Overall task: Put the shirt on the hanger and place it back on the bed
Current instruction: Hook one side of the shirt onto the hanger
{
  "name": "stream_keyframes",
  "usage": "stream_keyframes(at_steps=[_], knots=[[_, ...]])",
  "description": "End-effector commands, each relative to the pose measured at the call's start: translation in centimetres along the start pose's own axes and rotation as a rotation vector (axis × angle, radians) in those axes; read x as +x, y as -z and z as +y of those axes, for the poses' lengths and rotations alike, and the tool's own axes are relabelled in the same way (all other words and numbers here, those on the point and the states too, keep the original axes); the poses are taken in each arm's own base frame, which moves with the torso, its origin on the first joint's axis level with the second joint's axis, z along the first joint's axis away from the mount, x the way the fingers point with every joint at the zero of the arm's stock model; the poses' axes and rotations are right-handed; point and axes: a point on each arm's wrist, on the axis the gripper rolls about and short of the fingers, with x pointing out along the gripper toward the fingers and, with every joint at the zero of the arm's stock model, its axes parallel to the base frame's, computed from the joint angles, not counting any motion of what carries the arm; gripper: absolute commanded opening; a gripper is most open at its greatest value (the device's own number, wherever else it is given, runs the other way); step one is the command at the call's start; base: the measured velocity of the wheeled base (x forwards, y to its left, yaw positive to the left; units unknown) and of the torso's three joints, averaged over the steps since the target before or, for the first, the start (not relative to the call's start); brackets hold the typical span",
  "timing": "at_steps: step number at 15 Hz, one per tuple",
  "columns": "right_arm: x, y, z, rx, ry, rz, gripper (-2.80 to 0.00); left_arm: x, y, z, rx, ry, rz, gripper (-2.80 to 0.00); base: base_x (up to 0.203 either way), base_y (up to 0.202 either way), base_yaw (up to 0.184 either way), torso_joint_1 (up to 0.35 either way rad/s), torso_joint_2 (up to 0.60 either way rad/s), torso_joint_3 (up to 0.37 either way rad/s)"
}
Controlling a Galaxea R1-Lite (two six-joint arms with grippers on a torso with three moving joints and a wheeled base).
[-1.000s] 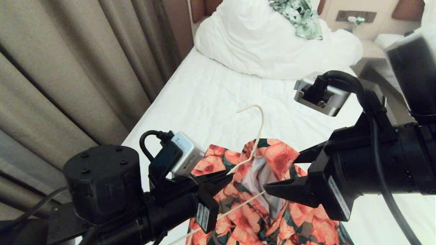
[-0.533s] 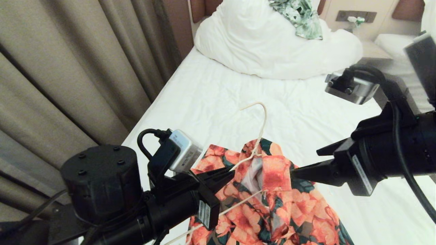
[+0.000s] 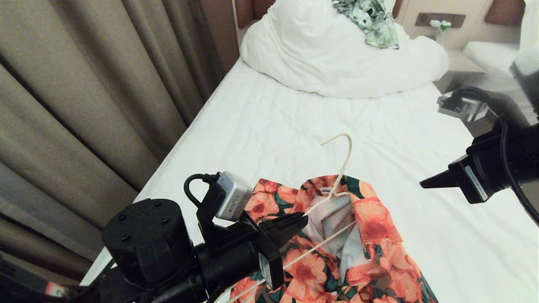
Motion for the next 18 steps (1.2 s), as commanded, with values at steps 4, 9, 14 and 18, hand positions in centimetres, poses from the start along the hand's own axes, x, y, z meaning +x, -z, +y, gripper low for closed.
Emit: stream_keyframes(at_steps=[4, 9, 14, 18], knots=[[5.6, 0.0, -1.7, -0.104, -0.006, 0.111, -2.8, 0.5, 1.1, 0.2, -0.001, -0.005, 0.037, -2.8, 0.0, 0.0, 0.0, 0.0, 0.0, 0.0], [8.9, 0.5, -2.8, -0.104, -0.026, 0.184, -2.8, 0.6, 1.0, 0.2, 0.003, -0.005, 0.034, -2.8, 0.0, 0.0, 0.0, 0.0, 0.0, 0.0], [9.2, 0.8, -2.7, -0.047, -0.045, 0.185, -2.8, 0.6, 1.2, 0.2, 0.0, -0.004, 0.038, -2.8, 0.0, 0.0, 0.0, 0.0, 0.0, 0.0], [9.2, 1.7, -2.3, -0.016, -0.126, 0.2, -2.8, 0.6, 1.2, 0.2, -0.001, -0.003, 0.04, -2.8, 0.0, 0.0, 0.0, 0.0, 0.0, 0.0]])
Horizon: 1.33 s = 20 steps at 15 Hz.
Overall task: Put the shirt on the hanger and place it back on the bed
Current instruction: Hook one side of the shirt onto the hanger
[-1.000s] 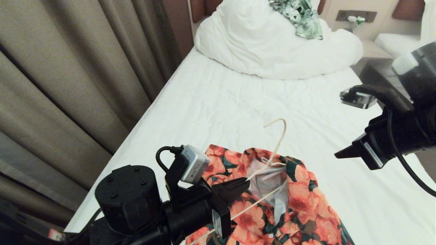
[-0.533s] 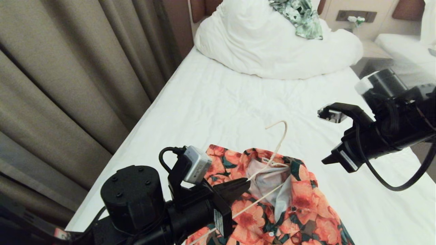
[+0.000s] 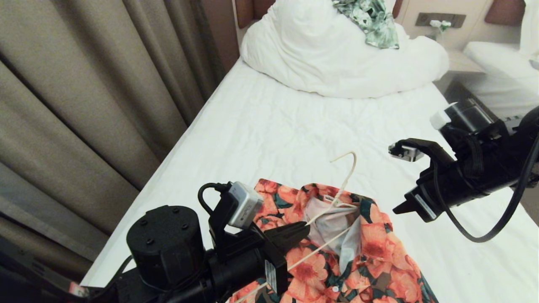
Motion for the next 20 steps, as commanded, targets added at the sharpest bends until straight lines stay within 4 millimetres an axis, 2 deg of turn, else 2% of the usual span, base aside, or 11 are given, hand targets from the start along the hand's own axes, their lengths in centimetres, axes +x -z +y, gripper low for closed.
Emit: stream_keyframes(at_steps=[1, 2, 3, 11, 14, 15, 20], knots=[[0.3, 0.5, 0.3, 0.045, -0.059, 0.011, -2.8, 0.0, 0.0, 0.0, 0.0, 0.003, -0.006, -2.8, 0.0, 0.0, 0.0, 0.0, 0.0, 0.0], [0.6, 0.6, 0.4, 0.069, -0.083, 0.017, -2.8, 0.0, -0.1, -0.1, 0.0, 0.003, -0.007, -2.8, 0.0, 0.0, 0.0, 0.0, 0.0, 0.0], [0.8, 0.8, 0.5, 0.07, -0.087, 0.025, 0.0, 0.0, -0.1, -0.1, 0.0, 0.003, -0.007, -2.8, 0.0, 0.0, 0.0, 0.0, 0.0, 0.0], [4.5, 0.2, 1.9, 0.054, -0.117, -0.031, 0.0, 0.0, -0.2, -0.1, 0.002, 0.003, -0.012, -2.8, 0.0, 0.0, 0.0, 0.0, 0.0, 0.0], [4.9, -0.1, 2.9, 0.088, -0.136, -0.037, 0.0, 0.0, -0.3, 0.0, 0.003, 0.002, -0.019, -2.8, 0.0, 0.0, 0.0, 0.0, 0.0, 0.0], [4.9, -0.2, 3.0, 0.099, -0.137, -0.045, -2.8, 0.0, -0.3, 0.0, 0.004, 0.003, -0.02, -2.8, 0.0, 0.0, 0.0, 0.0, 0.0, 0.0], [4.0, -0.6, 3.2, 0.148, -0.133, -0.107, -2.8, -0.1, -0.3, -0.1, 0.003, 0.004, -0.023, -2.8, 0.0, 0.0, 0.0, 0.0, 0.0, 0.0]])
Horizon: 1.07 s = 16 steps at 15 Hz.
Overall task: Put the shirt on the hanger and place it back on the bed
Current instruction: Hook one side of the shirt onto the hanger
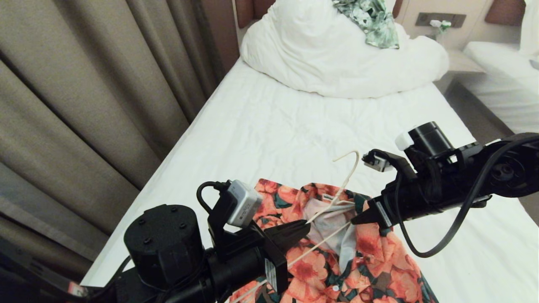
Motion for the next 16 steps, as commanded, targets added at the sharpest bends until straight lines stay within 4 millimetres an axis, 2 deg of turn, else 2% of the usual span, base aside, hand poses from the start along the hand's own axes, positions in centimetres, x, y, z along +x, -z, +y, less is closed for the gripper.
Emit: stream_keyframes(at_steps=[1, 3, 8, 13, 16], knots=[[-1.3, -0.1, 0.4, -0.004, -0.002, -0.032, -2.8, 0.0, -0.1, 0.0, -0.002, 0.002, -0.007, -2.8, 0.0, 0.0, 0.0, 0.0, 0.0, 0.0], [-3.0, -0.3, 0.8, 0.014, -0.004, -0.08, -2.8, 0.0, -0.1, 0.0, -0.003, 0.001, -0.008, -2.8, 0.0, 0.0, 0.0, 0.0, 0.0, 0.0], [-8.9, -1.2, 2.3, -0.014, -0.008, -0.256, -2.8, 0.2, -0.4, -0.1, 0.002, 0.016, -0.1, -2.8, 0.0, 0.0, 0.0, 0.0, 0.0, 0.0], [-12.0, -3.2, 3.4, -0.054, -0.016, -0.333, -2.8, 0.4, 0.0, -0.5, -0.005, 0.036, -0.131, -2.8, 0.0, 0.0, 0.0, 0.0, 0.0, 0.0], [-13.5, -3.9, 4.1, -0.14, -0.011, -0.374, -2.8, 1.0, 1.6, -1.1, -0.008, 0.055, -0.094, -2.8, 0.0, 0.0, 0.0, 0.0, 0.0, 0.0]])
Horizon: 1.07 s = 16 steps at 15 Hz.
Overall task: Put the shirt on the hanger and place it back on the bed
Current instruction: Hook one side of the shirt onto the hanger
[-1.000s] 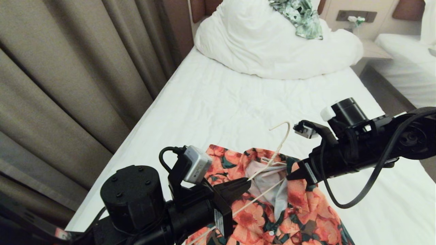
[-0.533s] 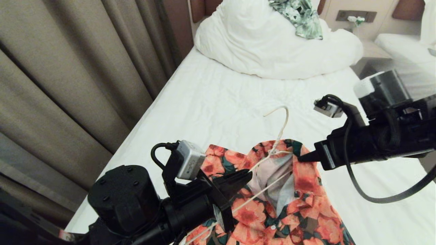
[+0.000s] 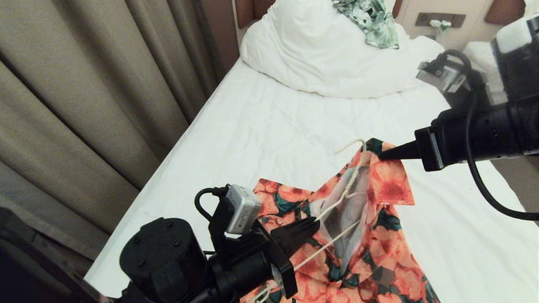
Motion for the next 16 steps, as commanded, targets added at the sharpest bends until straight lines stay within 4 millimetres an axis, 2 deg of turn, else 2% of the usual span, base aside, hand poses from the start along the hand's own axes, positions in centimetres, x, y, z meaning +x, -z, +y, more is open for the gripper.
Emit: stream_keyframes(at_steps=[1, 4, 8, 11, 13, 16], knots=[[-1.2, -1.4, 0.5, -0.044, -0.006, -0.056, -2.8, 0.3, 1.4, -0.2, -0.006, 0.01, 0.047, -2.8, 0.0, 0.0, 0.0, 0.0, 0.0, 0.0], [-2.9, -2.9, 2.0, -0.094, -0.039, -0.081, -2.8, 0.3, 1.3, -0.4, -0.053, 0.011, 0.043, -2.8, 0.0, 0.0, 0.0, 0.0, 0.0, 0.0], [-3.2, -2.0, 2.3, -0.11, -0.049, -0.017, -2.8, 0.5, 0.6, -0.1, -0.052, -0.015, 0.011, -2.8, 0.0, 0.0, 0.0, 0.0, 0.0, 0.0], [-3.2, -1.8, 2.2, -0.113, -0.045, 0.0, -2.8, 0.7, -0.8, 0.0, -0.046, -0.038, -0.052, -2.8, 0.0, 0.0, 0.0, 0.0, 0.0, 0.0], [-3.8, -2.1, 2.0, -0.112, -0.031, -0.024, -2.8, 1.0, -2.6, 0.0, -0.041, -0.066, -0.134, -2.8, 0.0, 0.0, 0.0, 0.0, 0.0, 0.0], [-4.6, -2.8, 2.1, -0.125, -0.036, -0.067, -2.8, 1.1, -4.3, 0.8, -0.054, -0.123, -0.21, -2.8, 0.0, 0.0, 0.0, 0.0, 0.0, 0.0]])
